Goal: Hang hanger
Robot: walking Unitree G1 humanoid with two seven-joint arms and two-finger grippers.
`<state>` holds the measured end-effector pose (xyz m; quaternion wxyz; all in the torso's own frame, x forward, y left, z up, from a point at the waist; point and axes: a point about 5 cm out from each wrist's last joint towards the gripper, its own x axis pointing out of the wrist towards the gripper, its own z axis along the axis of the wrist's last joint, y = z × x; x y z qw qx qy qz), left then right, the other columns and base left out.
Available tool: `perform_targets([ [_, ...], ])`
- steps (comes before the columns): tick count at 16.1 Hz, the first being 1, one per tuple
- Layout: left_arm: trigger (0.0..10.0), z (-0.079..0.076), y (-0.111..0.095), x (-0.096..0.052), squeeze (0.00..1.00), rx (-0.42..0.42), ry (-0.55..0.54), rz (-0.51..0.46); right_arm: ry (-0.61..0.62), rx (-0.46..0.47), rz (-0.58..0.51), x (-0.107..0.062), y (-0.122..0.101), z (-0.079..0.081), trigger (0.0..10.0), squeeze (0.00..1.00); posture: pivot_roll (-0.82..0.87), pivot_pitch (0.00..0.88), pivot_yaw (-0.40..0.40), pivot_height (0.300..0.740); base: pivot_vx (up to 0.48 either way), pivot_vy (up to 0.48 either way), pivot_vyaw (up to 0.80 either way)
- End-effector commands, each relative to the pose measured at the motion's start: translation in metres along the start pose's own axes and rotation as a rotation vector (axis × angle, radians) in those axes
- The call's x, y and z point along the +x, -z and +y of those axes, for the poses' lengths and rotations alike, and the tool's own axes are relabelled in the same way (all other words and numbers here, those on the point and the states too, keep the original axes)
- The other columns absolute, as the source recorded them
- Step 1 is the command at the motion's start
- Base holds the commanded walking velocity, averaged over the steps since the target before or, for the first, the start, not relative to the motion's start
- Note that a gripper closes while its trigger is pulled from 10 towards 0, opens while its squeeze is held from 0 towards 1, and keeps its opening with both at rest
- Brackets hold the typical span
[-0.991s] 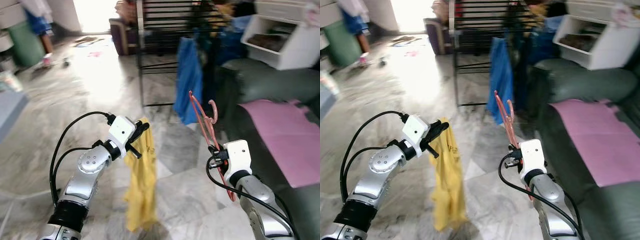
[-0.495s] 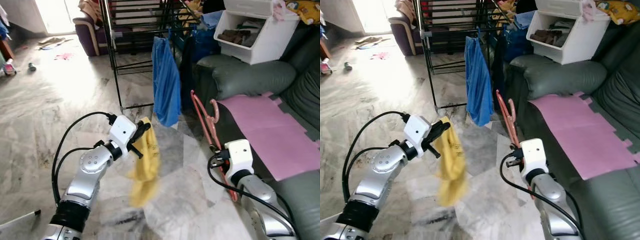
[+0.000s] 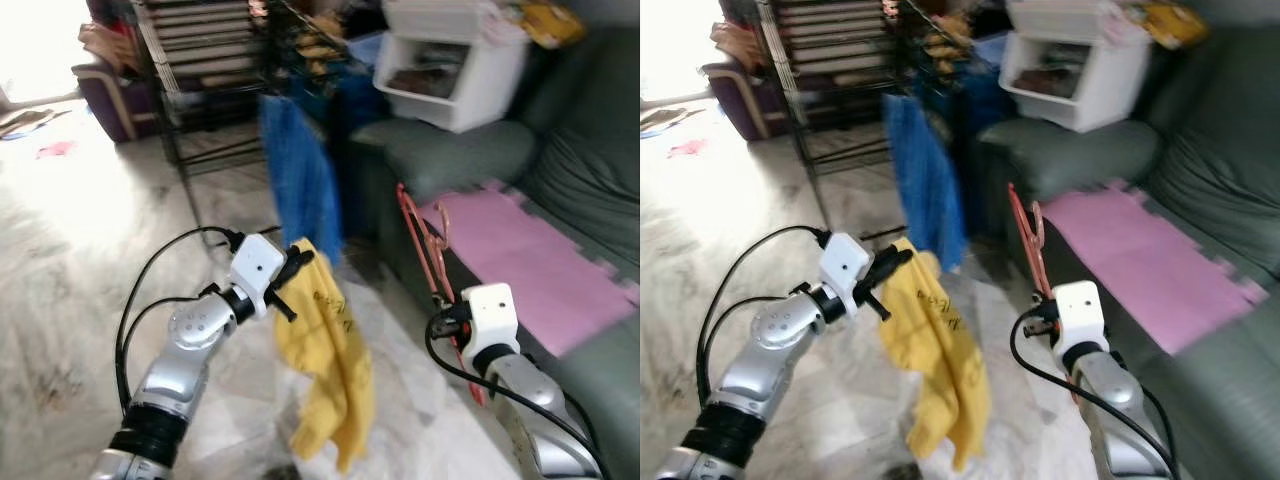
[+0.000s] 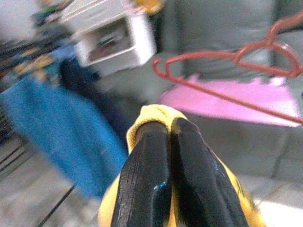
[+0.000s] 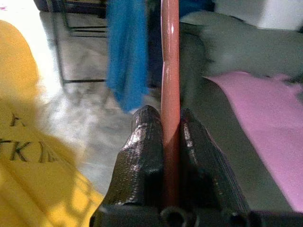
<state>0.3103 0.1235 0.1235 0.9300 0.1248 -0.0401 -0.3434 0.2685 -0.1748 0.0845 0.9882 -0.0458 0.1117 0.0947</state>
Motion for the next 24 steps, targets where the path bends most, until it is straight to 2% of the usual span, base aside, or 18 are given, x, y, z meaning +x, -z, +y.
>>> perform_targets([
  [1,10.0,0.006,-0.006,-0.002,0.00,0.015,-0.034,-0.026,-0.022,-0.017,-0.033,0.002,-0.008,0.004,10.0,0.00,-0.02,0.022,0.010,0.740,0.000,0.000,0.00],
  [6,10.0,0.006,-0.005,-0.002,0.00,0.037,-0.077,-0.015,-0.029,-0.020,-0.032,0.001,-0.008,0.004,10.0,0.00,-0.02,0.023,0.008,0.740,0.000,0.000,0.00],
  [9,10.0,0.004,-0.006,-0.002,0.00,0.065,-0.050,-0.011,-0.034,-0.024,-0.029,0.002,-0.008,0.005,10.0,0.00,-0.02,0.023,0.008,0.740,0.000,0.000,0.00],
  [10,10.0,0.000,-0.008,-0.002,0.00,0.144,0.027,0.009,-0.049,-0.021,-0.028,0.001,-0.007,0.005,10.0,0.00,-0.02,0.024,0.007,0.740,0.000,0.000,0.00],
  [11,10.0,0.000,-0.008,-0.003,0.00,0.173,0.051,0.023,-0.056,-0.018,-0.029,0.001,-0.007,0.006,10.0,0.00,-0.02,0.024,0.007,0.740,0.000,0.000,0.00],
  [12,10.0,-0.001,-0.006,-0.008,0.00,0.350,0.154,0.070,-0.097,-0.013,-0.037,-0.001,-0.009,0.008,10.0,0.00,-0.02,0.024,0.008,0.740,0.000,0.000,0.00],
  [13,10.0,0.000,-0.006,-0.015,0.00,0.429,0.270,0.093,-0.118,-0.016,-0.035,-0.002,-0.010,0.006,10.0,0.00,-0.01,0.025,0.008,0.740,0.000,0.000,0.00],
  [15,10.0,0.021,-0.002,-0.024,0.00,0.724,0.491,0.222,-0.113,-0.053,-0.011,-0.002,-0.009,-0.008,10.0,0.00,0.01,0.024,0.008,0.740,0.000,0.000,0.00],
  [16,10.0,0.035,-0.005,-0.021,0.00,0.849,0.509,0.258,-0.121,-0.059,0.001,-0.001,-0.008,-0.012,10.0,0.00,0.01,0.023,0.008,0.740,0.000,0.000,0.00],
  [18,10.0,0.055,-0.017,-0.009,0.00,1.010,0.477,0.269,-0.184,-0.072,0.025,-0.001,-0.008,-0.012,10.0,0.00,0.01,0.019,0.003,0.740,0.000,0.000,0.00],
  [19,10.0,0.062,-0.030,0.001,0.00,1.120,0.435,0.224,-0.256,-0.076,0.035,-0.003,-0.009,-0.008,10.0,0.00,0.00,0.016,0.001,0.740,0.000,0.000,0.00],
  [21,10.0,0.069,-0.042,0.010,0.00,1.154,0.346,0.155,-0.320,-0.073,0.042,-0.007,-0.013,-0.007,10.0,0.00,0.00,0.013,0.003,0.740,0.000,0.000,0.00],
  [23,10.0,0.085,-0.066,0.022,0.00,1.013,0.087,0.047,-0.335,-0.082,0.046,-0.009,-0.016,-0.018,10.0,0.00,-0.02,0.009,0.011,0.740,0.000,0.000,0.00],
  [24,10.0,0.077,-0.074,0.022,0.00,1.123,0.138,-0.055,-0.362,-0.064,0.042,-0.011,-0.019,-0.019,10.0,0.00,-0.02,0.009,0.011,0.740,0.000,0.000,0.00],
])
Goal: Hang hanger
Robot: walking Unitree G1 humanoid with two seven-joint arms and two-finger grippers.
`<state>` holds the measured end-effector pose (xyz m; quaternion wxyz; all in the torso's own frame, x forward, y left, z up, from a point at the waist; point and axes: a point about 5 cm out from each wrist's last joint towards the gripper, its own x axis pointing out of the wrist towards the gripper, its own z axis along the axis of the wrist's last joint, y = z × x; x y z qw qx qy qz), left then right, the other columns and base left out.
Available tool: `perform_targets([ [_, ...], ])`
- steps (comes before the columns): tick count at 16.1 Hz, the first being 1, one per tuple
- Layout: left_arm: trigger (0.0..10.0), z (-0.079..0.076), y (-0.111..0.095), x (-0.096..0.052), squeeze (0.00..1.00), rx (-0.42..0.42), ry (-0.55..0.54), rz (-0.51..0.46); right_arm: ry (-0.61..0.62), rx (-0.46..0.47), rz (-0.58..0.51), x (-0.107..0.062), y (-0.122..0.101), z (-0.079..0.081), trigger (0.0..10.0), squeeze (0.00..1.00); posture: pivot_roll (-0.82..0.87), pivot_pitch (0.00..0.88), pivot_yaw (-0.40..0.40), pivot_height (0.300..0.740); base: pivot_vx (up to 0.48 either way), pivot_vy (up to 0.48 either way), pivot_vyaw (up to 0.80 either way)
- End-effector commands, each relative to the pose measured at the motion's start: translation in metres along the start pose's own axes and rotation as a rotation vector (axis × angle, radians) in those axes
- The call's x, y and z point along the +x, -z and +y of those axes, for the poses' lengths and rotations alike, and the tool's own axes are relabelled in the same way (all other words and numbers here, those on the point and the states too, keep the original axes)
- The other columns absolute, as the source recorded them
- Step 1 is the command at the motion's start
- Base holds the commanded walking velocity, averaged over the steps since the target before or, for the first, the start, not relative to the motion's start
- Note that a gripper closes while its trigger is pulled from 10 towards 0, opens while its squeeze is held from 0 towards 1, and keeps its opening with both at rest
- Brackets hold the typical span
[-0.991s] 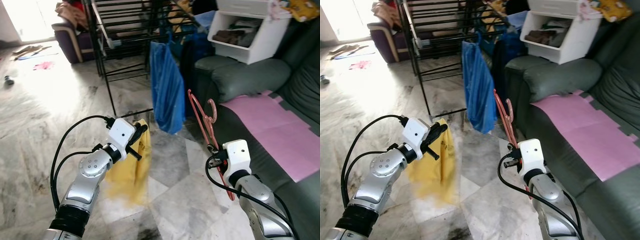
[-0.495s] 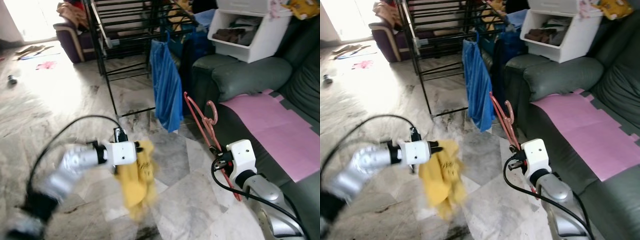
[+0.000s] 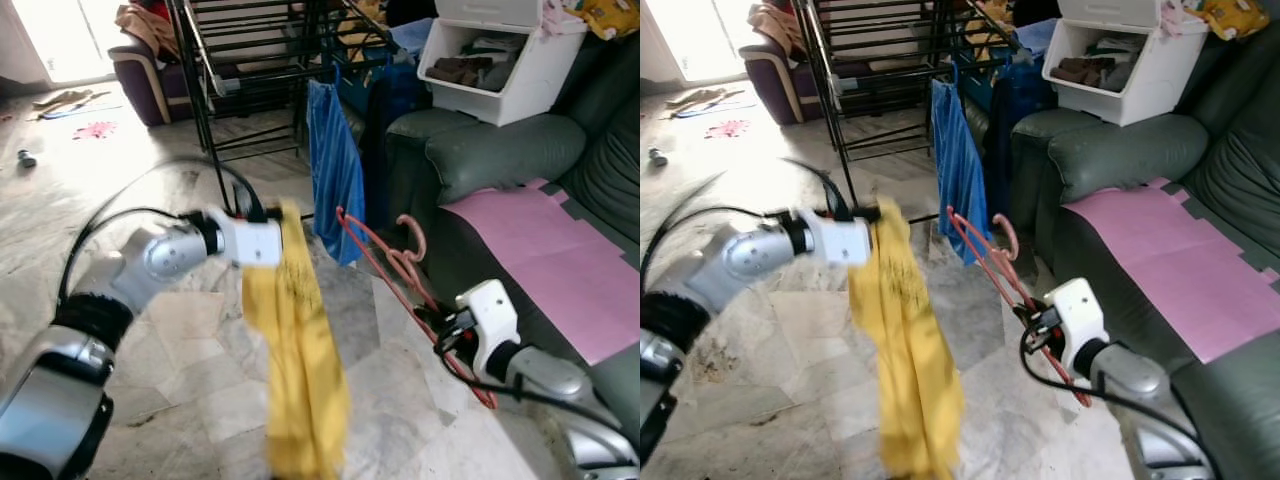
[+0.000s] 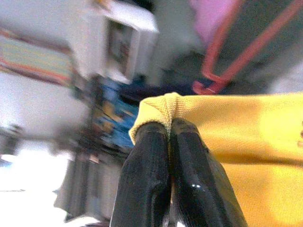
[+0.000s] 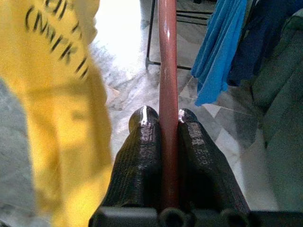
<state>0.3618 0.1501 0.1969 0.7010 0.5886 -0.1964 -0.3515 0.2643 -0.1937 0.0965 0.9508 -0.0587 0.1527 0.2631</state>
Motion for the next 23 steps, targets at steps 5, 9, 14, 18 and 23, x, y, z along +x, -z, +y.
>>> perform_targets([
  [5,10.0,-0.011,-0.011,-0.014,0.00,0.219,0.166,-0.243,-0.092,-0.073,0.024,-0.011,-0.011,-0.011,10.0,0.00,-0.01,0.013,0.018,0.740,0.000,0.000,0.00],
  [9,10.0,-0.018,-0.005,-0.020,0.00,0.315,0.230,-0.258,-0.208,-0.064,-0.004,-0.018,-0.031,-0.014,10.0,0.00,-0.02,0.010,0.025,0.740,0.000,0.000,0.00],
  [14,10.0,-0.006,0.000,-0.015,0.00,0.398,0.139,-0.236,-0.505,0.034,0.124,-0.057,-0.026,-0.004,10.0,0.00,-0.02,0.019,0.024,0.740,0.000,0.000,0.00],
  [18,10.0,-0.007,0.009,-0.020,0.00,0.429,0.131,-0.199,-0.546,0.065,0.176,-0.081,-0.032,-0.015,10.0,0.00,-0.03,0.021,0.025,0.740,0.000,0.000,0.00],
  [23,10.0,-0.008,0.013,-0.020,0.00,0.464,0.094,-0.197,-0.636,0.153,0.180,-0.095,-0.034,-0.008,10.0,0.00,-0.04,0.019,0.030,0.740,0.000,0.000,0.00],
])
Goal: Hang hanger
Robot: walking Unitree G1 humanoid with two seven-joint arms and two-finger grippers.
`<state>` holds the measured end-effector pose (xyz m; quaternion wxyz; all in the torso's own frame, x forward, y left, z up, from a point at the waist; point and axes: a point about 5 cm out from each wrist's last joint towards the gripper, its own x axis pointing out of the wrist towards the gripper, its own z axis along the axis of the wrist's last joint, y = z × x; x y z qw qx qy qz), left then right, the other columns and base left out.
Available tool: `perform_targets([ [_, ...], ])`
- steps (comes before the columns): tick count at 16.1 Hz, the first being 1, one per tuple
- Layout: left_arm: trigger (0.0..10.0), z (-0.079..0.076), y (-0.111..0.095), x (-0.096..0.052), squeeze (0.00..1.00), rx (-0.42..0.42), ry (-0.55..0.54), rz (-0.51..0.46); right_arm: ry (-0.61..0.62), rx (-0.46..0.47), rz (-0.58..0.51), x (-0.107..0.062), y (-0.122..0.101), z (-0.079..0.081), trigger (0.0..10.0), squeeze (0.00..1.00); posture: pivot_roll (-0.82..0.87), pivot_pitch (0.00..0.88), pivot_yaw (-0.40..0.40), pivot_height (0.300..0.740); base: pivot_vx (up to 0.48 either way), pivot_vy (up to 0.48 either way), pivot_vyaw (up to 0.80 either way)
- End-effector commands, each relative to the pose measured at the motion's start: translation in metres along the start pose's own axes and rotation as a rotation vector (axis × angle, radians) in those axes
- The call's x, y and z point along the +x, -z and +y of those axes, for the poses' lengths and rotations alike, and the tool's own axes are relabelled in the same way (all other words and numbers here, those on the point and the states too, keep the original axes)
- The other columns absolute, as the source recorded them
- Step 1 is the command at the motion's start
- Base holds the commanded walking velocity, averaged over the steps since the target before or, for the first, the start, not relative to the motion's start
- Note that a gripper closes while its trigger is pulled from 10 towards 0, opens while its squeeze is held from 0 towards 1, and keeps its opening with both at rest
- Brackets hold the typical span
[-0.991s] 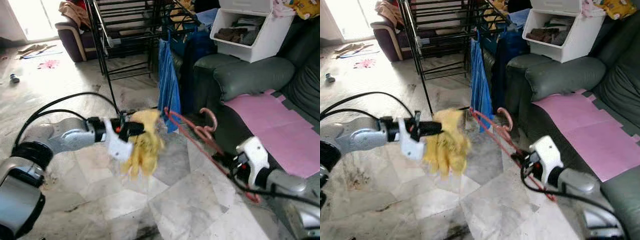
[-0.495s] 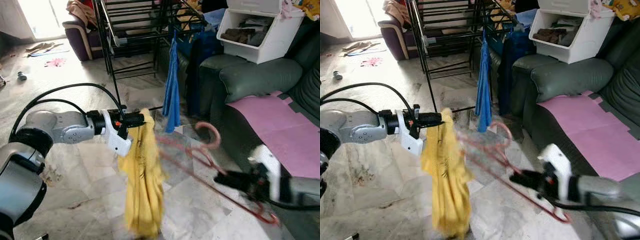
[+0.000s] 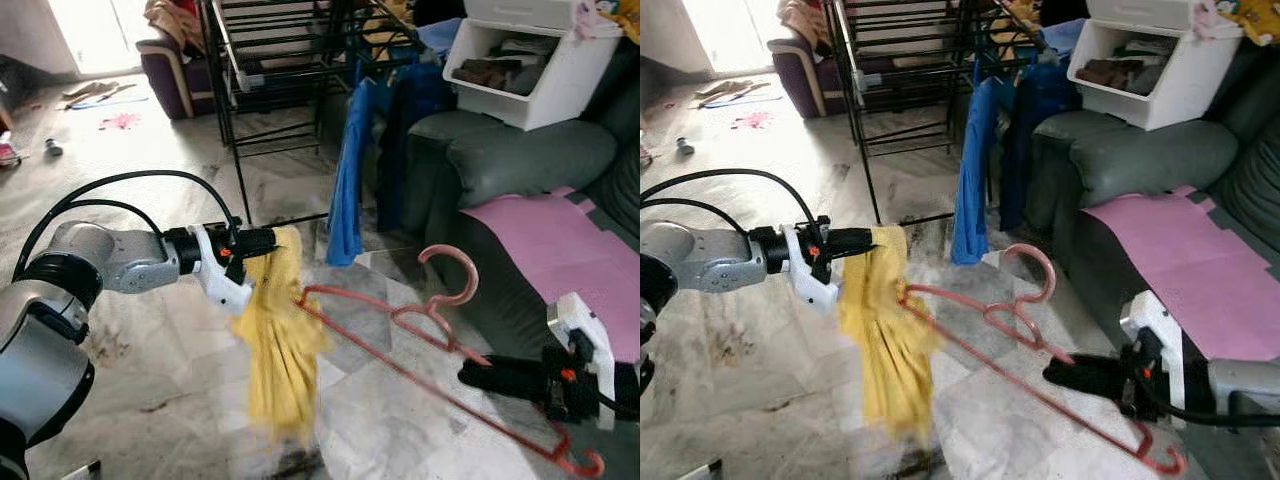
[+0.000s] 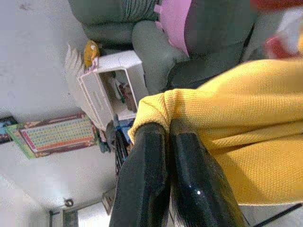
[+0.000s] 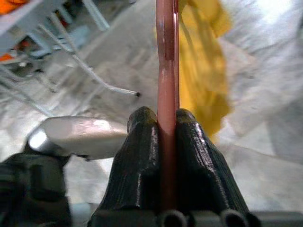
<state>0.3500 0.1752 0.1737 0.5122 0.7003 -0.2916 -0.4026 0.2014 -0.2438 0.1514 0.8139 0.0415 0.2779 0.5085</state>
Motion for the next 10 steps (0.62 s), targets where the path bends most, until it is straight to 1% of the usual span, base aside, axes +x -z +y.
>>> perform_targets([
  [1,10.0,0.019,0.004,0.003,0.00,0.042,-0.072,-0.009,-0.059,-0.006,-0.002,0.003,0.000,0.007,10.0,0.00,-0.03,0.021,0.030,0.740,0.000,0.000,0.00],
  [3,10.0,0.031,0.000,0.007,0.00,0.039,-0.145,-0.060,-0.076,0.032,-0.003,0.012,0.008,0.009,10.0,0.00,-0.03,0.021,0.027,0.740,0.000,0.000,0.00],
  [5,10.0,0.041,-0.010,0.012,0.00,0.009,-0.206,-0.151,-0.051,0.063,-0.001,0.022,0.020,0.006,10.0,0.00,-0.02,0.020,0.026,0.740,0.000,0.000,0.00],
  [6,10.0,0.043,-0.013,0.014,0.00,0.001,-0.223,-0.177,-0.026,0.075,-0.002,0.026,0.024,0.003,10.0,0.00,-0.01,0.020,0.025,0.740,0.000,0.000,0.00],
  [7,10.0,0.038,-0.014,0.014,0.00,-0.020,-0.198,-0.176,0.003,0.065,-0.001,0.025,0.026,-0.001,10.0,0.00,-0.01,0.018,0.025,0.740,0.000,0.000,0.00],
  [8,10.0,0.024,-0.010,0.012,0.00,-0.101,-0.133,-0.105,0.122,0.015,-0.003,0.019,0.025,-0.015,10.0,0.00,-0.01,0.017,0.028,0.740,0.000,0.000,0.00],
  [9,10.0,0.008,-0.005,0.010,0.00,-0.235,-0.068,-0.001,0.285,-0.038,-0.012,0.010,0.021,-0.034,10.0,0.00,-0.02,0.017,0.034,0.740,0.000,0.000,0.00],
  [10,10.0,-0.003,-0.003,0.008,0.00,-0.345,-0.039,0.058,0.402,-0.090,-0.040,0.003,0.011,-0.047,10.0,0.00,-0.02,0.015,0.037,0.740,0.000,0.000,0.00],
])
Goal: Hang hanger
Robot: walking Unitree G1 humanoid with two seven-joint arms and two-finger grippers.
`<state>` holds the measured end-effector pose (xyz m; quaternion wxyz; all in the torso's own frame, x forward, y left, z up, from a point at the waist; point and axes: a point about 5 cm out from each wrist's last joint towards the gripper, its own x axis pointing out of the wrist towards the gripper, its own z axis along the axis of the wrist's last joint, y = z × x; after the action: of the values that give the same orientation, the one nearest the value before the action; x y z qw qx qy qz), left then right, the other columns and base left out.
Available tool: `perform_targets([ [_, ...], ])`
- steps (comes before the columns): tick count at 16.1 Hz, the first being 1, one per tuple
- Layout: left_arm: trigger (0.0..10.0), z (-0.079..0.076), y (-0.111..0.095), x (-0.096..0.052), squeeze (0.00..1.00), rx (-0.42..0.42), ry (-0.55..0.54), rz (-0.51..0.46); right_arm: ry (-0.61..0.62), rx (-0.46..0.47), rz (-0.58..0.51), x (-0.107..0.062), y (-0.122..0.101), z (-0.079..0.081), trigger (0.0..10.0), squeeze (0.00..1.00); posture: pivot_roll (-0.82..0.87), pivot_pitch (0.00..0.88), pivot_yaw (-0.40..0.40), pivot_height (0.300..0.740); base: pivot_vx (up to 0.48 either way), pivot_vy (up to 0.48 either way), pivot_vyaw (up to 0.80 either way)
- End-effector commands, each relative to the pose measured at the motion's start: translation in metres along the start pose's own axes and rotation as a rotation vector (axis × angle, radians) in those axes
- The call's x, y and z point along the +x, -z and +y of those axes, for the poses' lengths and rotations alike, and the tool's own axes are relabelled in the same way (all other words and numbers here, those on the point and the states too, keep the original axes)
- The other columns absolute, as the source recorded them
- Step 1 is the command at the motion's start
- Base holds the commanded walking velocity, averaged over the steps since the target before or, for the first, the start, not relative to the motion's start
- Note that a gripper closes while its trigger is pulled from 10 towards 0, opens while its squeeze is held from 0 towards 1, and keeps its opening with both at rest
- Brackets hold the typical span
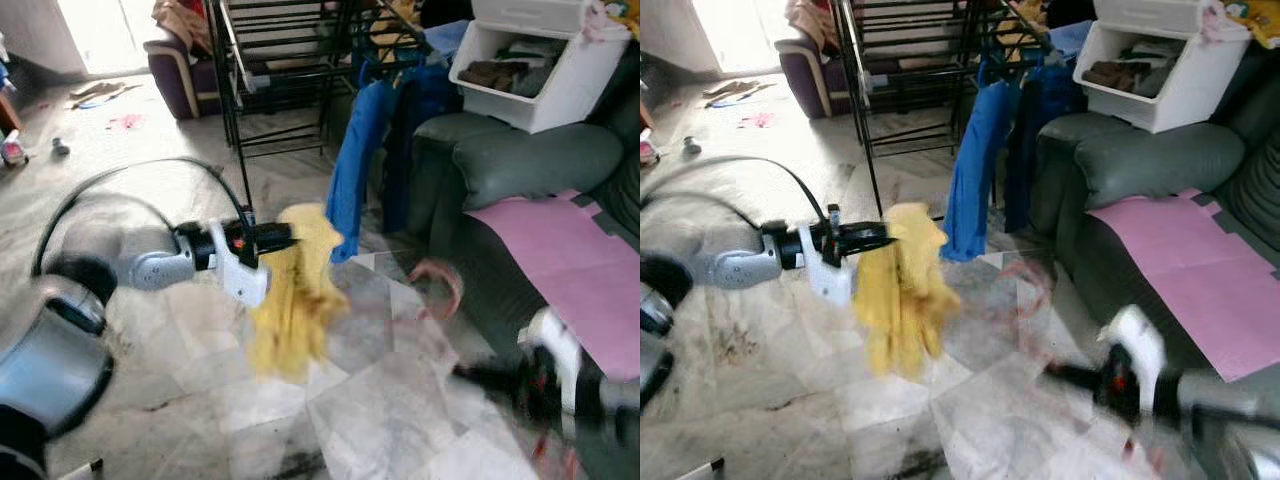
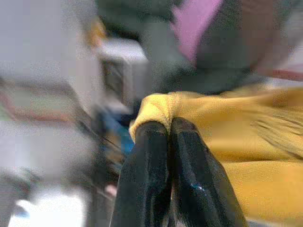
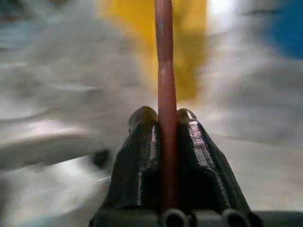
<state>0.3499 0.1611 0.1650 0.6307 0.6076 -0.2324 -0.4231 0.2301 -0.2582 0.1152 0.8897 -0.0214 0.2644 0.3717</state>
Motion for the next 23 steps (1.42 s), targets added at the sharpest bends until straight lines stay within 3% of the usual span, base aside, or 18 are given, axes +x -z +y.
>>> perform_targets([
  [1,10.0,0.001,0.010,-0.004,0.00,-0.133,-0.053,0.100,0.136,-0.058,-0.081,-0.008,-0.018,-0.015,10.0,0.00,-0.03,0.015,0.040,0.740,0.000,0.000,0.00],
  [3,10.0,0.002,0.018,0.002,0.00,-0.351,-0.193,0.201,0.200,-0.075,-0.131,-0.007,-0.027,-0.019,10.0,0.00,-0.03,0.013,0.041,0.740,0.000,0.000,0.00],
  [4,10.0,0.007,0.025,0.007,0.00,-0.616,-0.400,0.265,0.264,-0.103,-0.152,-0.004,-0.030,-0.022,10.0,0.00,-0.03,0.012,0.040,0.740,0.000,0.000,0.00],
  [5,10.0,0.008,0.026,0.008,0.00,-0.679,-0.425,0.264,0.283,-0.119,-0.155,-0.003,-0.030,-0.022,10.0,0.00,-0.03,0.015,0.036,0.740,0.000,0.000,0.00],
  [6,10.0,0.010,0.027,0.012,0.00,-0.865,-0.452,0.210,0.327,-0.135,-0.159,0.000,-0.028,-0.028,10.0,0.00,-0.04,0.018,0.031,0.740,0.000,0.000,0.00],
  [7,10.0,0.009,0.024,0.015,0.00,-0.951,-0.388,0.141,0.319,-0.125,-0.162,0.001,-0.028,-0.030,10.0,0.00,-0.03,0.020,0.028,0.740,0.000,0.000,0.00],
  [8,10.0,0.012,0.023,0.015,0.00,-0.957,-0.373,0.120,0.329,-0.135,-0.165,0.000,-0.029,-0.031,10.0,0.00,-0.03,0.021,0.027,0.740,0.000,0.000,0.00],
  [9,10.0,0.023,0.018,0.016,0.00,-0.949,-0.289,0.025,0.353,-0.169,-0.175,0.001,-0.033,-0.035,10.0,0.00,-0.03,0.020,0.027,0.740,0.000,0.000,0.00],
  [10,10.0,0.025,0.019,0.015,0.00,-0.946,-0.210,0.022,0.385,-0.185,-0.197,0.001,-0.037,-0.038,10.0,0.00,-0.02,0.021,0.030,0.740,0.000,0.000,0.00],
  [11,10.0,0.023,0.027,0.012,0.00,-0.957,-0.208,0.119,0.404,-0.183,-0.217,0.004,-0.040,-0.039,10.0,0.00,-0.02,0.019,0.034,0.740,0.000,0.000,0.00],
  [12,10.0,0.021,0.035,0.009,0.00,-1.031,-0.263,0.196,0.413,-0.187,-0.231,0.008,-0.040,-0.038,10.0,0.00,-0.02,0.019,0.039,0.740,0.000,0.000,0.00],
  [13,10.0,0.019,0.036,0.009,0.00,-1.142,-0.287,0.163,0.427,-0.197,-0.239,0.011,-0.040,-0.036,10.0,0.00,-0.03,0.019,0.040,0.740,0.000,0.000,0.00],
  [14,10.0,0.019,0.035,0.010,0.00,-1.167,-0.300,0.154,0.429,-0.196,-0.240,0.012,-0.038,-0.035,10.0,0.00,-0.03,0.021,0.040,0.740,0.000,0.000,0.00],
  [16,10.0,0.009,0.023,0.017,0.00,-1.290,-0.187,0.000,0.434,-0.187,-0.242,0.020,-0.031,-0.032,10.0,0.00,-0.03,0.025,0.037,0.740,0.000,0.000,0.00],
  [18,10.0,0.003,0.008,0.018,0.00,-1.347,0.058,-0.195,0.402,-0.186,-0.237,0.023,-0.029,-0.030,10.0,0.00,-0.02,0.024,0.039,0.740,0.000,0.000,0.00],
  [19,10.0,0.004,0.001,0.013,0.00,-1.318,0.165,-0.300,0.385,-0.173,-0.238,0.023,-0.030,-0.030,10.0,0.00,-0.03,0.024,0.040,0.740,0.000,0.000,0.00],
  [21,10.0,0.005,-0.008,0.007,0.00,-1.222,0.309,-0.381,0.343,-0.152,-0.235,0.022,-0.030,-0.029,10.0,0.00,-0.03,0.028,0.038,0.740,0.000,0.000,0.00],
  [23,10.0,-0.003,-0.016,-0.009,0.00,-0.829,0.563,-0.327,0.210,-0.116,-0.201,0.017,-0.025,-0.022,10.0,0.00,-0.02,0.030,0.034,0.740,0.000,0.000,0.00],
])
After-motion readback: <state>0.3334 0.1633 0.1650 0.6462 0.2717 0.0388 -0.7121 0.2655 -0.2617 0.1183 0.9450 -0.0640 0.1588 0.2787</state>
